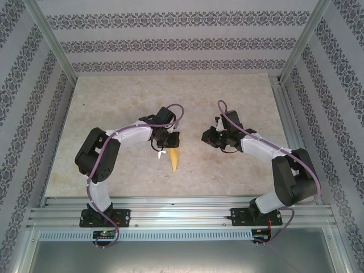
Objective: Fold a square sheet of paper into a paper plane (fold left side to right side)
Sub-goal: Fold the wing for the fifth time at the center of the table.
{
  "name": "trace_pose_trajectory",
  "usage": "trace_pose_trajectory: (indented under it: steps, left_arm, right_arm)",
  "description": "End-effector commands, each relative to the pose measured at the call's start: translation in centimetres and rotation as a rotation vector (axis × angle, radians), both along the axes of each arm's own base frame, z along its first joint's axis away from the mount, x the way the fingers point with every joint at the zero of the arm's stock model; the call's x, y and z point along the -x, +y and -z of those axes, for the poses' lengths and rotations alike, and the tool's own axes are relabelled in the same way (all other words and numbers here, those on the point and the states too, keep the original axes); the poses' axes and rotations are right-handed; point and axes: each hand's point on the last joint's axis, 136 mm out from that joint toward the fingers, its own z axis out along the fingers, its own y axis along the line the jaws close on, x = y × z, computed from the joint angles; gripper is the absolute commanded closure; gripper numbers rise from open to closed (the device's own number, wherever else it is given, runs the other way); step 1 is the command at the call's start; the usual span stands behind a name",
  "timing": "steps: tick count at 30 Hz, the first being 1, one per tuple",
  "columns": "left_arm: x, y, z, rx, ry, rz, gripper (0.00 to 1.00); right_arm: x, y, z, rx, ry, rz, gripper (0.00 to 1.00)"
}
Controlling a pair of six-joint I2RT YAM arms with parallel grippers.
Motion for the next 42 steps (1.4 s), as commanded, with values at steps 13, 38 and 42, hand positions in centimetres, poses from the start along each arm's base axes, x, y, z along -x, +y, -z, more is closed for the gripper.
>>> trace_pose_trajectory:
  steps: [13, 38, 42]
  left_arm:
    - [-0.9, 3.5, 0.4, 0.103, -0.054, -0.014, 1.0]
    - [0.0, 6.1, 5.1, 0.04, -0.029, -0.016, 1.0]
    - [0.2, 6.4, 5.9, 0.028, -0.017, -0.025, 1.0]
  right_arm:
    - [1.7, 6.3, -1.8, -0.12, -0.059, -0.124, 0.9]
    - [4.9, 17.0, 5.0, -0.22, 0.148, -0.145, 0.97]
    - [5.5, 17.5, 5.9, -0.207, 0.169, -0.147, 0.97]
